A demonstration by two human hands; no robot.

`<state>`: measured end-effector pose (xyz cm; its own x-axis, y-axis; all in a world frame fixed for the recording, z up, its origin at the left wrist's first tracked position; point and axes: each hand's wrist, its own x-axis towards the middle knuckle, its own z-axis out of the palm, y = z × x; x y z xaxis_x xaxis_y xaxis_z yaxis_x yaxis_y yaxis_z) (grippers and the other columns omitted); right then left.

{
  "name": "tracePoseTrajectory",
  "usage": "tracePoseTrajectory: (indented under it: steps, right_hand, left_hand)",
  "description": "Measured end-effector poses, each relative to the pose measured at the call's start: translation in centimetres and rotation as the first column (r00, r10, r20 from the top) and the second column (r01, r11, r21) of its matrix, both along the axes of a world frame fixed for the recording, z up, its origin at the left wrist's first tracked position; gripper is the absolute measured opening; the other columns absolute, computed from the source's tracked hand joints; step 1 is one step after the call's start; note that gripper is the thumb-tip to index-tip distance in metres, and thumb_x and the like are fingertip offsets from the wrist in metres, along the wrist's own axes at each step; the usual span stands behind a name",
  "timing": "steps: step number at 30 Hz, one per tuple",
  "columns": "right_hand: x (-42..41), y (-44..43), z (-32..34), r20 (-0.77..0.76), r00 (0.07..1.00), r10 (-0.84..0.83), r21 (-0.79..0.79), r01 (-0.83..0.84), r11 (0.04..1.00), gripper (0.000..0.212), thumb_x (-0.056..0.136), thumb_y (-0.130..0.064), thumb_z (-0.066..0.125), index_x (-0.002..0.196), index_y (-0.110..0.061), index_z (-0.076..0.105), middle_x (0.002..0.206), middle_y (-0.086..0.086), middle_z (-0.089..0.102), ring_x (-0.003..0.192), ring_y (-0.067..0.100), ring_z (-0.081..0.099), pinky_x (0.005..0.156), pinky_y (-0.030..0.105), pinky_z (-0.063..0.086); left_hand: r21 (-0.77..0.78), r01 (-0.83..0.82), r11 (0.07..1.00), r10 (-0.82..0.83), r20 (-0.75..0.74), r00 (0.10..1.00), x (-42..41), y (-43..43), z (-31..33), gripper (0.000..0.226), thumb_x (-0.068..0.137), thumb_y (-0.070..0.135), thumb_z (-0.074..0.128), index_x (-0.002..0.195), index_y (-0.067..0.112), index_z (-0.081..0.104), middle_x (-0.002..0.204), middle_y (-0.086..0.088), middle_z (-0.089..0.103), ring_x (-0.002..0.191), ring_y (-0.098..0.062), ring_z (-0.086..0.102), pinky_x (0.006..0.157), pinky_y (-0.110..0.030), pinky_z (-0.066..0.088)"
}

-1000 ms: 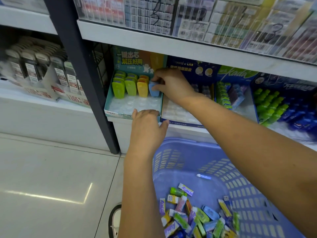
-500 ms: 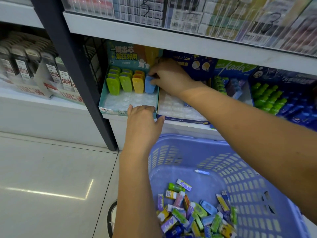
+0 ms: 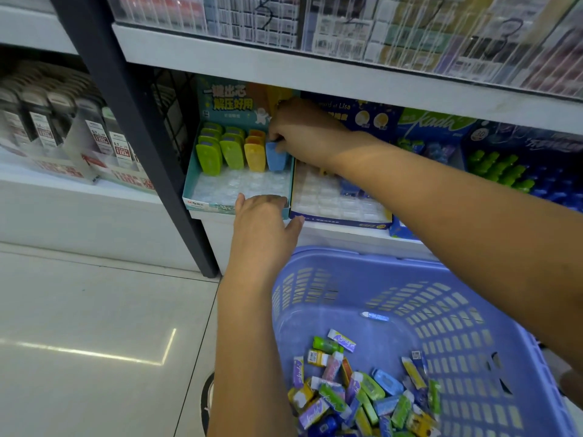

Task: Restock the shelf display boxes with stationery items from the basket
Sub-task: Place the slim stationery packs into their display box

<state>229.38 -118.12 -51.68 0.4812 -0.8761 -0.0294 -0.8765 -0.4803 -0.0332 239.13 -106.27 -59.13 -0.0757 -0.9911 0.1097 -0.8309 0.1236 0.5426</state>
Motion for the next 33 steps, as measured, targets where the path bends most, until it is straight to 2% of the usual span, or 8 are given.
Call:
tracePoseTrajectory:
  steps: [4, 7, 11, 16, 20, 23, 28, 33]
  right_hand:
    - [-1.2, -0.2, 0.3, 0.075, 0.997, 0.003, 0.005, -0.003, 1.000, 0.025, 0.088, -0.014, 0.062, 0.110, -0.002, 0.065, 0.117, 0.016, 0.059, 0.104, 0.029, 0.057, 0.084, 0.029, 0.044]
    - [-1.2, 0.2, -0.1, 0.130, 0.990, 0.056, -0.005, -0.056, 0.998, 0.020, 0.088, -0.017, 0.058, 0.107, -0.011, 0.061, 0.108, 0.012, 0.061, 0.098, 0.026, 0.057, 0.077, 0.030, 0.044]
    - [-0.8, 0.3, -1.0, 0.108, 0.992, 0.060, -0.006, -0.060, 0.998, 0.021, 0.089, -0.014, 0.058, 0.108, -0.008, 0.061, 0.110, 0.014, 0.059, 0.098, 0.028, 0.055, 0.079, 0.031, 0.045]
    - [-0.2, -0.6, -0.5, 0.137, 0.990, -0.036, 0.042, 0.030, 0.999, 0.021, 0.089, -0.015, 0.060, 0.089, 0.006, 0.063, 0.081, 0.014, 0.053, 0.076, 0.022, 0.051, 0.064, 0.024, 0.033]
    - [-0.4, -0.1, -2.0, 0.154, 0.979, -0.131, -0.002, 0.133, 0.991, 0.026, 0.095, -0.013, 0.048, 0.105, 0.006, 0.063, 0.108, 0.022, 0.059, 0.101, 0.032, 0.057, 0.075, 0.025, 0.040]
    - [-1.4, 0.3, -2.3, 0.236, 0.968, -0.085, -0.027, 0.094, 0.995, 0.030, 0.095, -0.017, 0.051, 0.110, 0.005, 0.065, 0.114, 0.024, 0.061, 0.108, 0.032, 0.055, 0.091, 0.035, 0.042]
    - [-2.2, -0.7, -0.8, 0.448, 0.887, -0.116, 0.194, 0.030, 0.980, 0.033, 0.086, -0.018, 0.066, 0.118, -0.010, 0.065, 0.123, 0.004, 0.064, 0.106, 0.007, 0.055, 0.093, 0.017, 0.041]
    - [-1.5, -1.2, -1.5, 0.301, 0.947, -0.111, 0.136, 0.073, 0.988, 0.032, 0.091, -0.022, 0.059, 0.121, -0.009, 0.064, 0.123, 0.011, 0.061, 0.112, 0.024, 0.055, 0.084, 0.020, 0.039]
  left_hand:
    - [-0.015, 0.003, 1.000, -0.003, 0.008, 1.000, 0.0, 0.0, -0.1, 0.043, 0.093, 0.035, 0.055, 0.127, 0.009, 0.056, 0.129, -0.005, 0.058, 0.124, -0.021, 0.046, 0.116, -0.033, 0.001]
    - [-0.020, -0.001, 1.000, 0.001, 0.017, 1.000, -0.1, -0.1, -0.1, 0.042, 0.092, 0.035, 0.055, 0.125, 0.009, 0.057, 0.127, -0.005, 0.058, 0.123, -0.021, 0.046, 0.115, -0.033, 0.002]
    - [-0.026, -0.004, 1.000, 0.004, 0.012, 1.000, -0.1, -0.1, -0.2, 0.040, 0.092, 0.035, 0.056, 0.123, 0.009, 0.058, 0.124, -0.004, 0.060, 0.121, -0.020, 0.047, 0.115, -0.032, 0.001]
    - [-0.027, 0.005, 1.000, -0.004, 0.014, 1.000, -0.1, -0.2, -0.2, 0.041, 0.092, 0.035, 0.055, 0.125, 0.010, 0.058, 0.128, -0.004, 0.058, 0.124, -0.020, 0.045, 0.115, -0.032, 0.001]
    - [-0.019, 0.004, 1.000, -0.003, 0.008, 1.000, -0.1, -0.3, -0.1, 0.040, 0.092, 0.035, 0.055, 0.122, 0.010, 0.059, 0.127, -0.004, 0.059, 0.124, -0.020, 0.045, 0.115, -0.032, 0.000]
    - [-0.030, 0.001, 1.000, 0.000, 0.016, 1.000, -0.2, -0.2, -0.2, 0.038, 0.092, 0.034, 0.056, 0.121, 0.009, 0.059, 0.126, -0.005, 0.059, 0.123, -0.020, 0.045, 0.114, -0.031, 0.000]
    - [-0.039, 0.002, 0.999, -0.002, 0.003, 1.000, -0.1, -0.2, -0.3, 0.041, 0.092, 0.035, 0.056, 0.125, 0.010, 0.058, 0.130, -0.004, 0.057, 0.126, -0.019, 0.043, 0.115, -0.030, -0.001]
    - [-0.047, -0.010, 0.999, 0.010, 0.002, 1.000, -0.2, -0.2, -0.4, 0.040, 0.091, 0.034, 0.057, 0.124, 0.010, 0.058, 0.129, -0.004, 0.058, 0.125, -0.020, 0.043, 0.115, -0.030, -0.001]
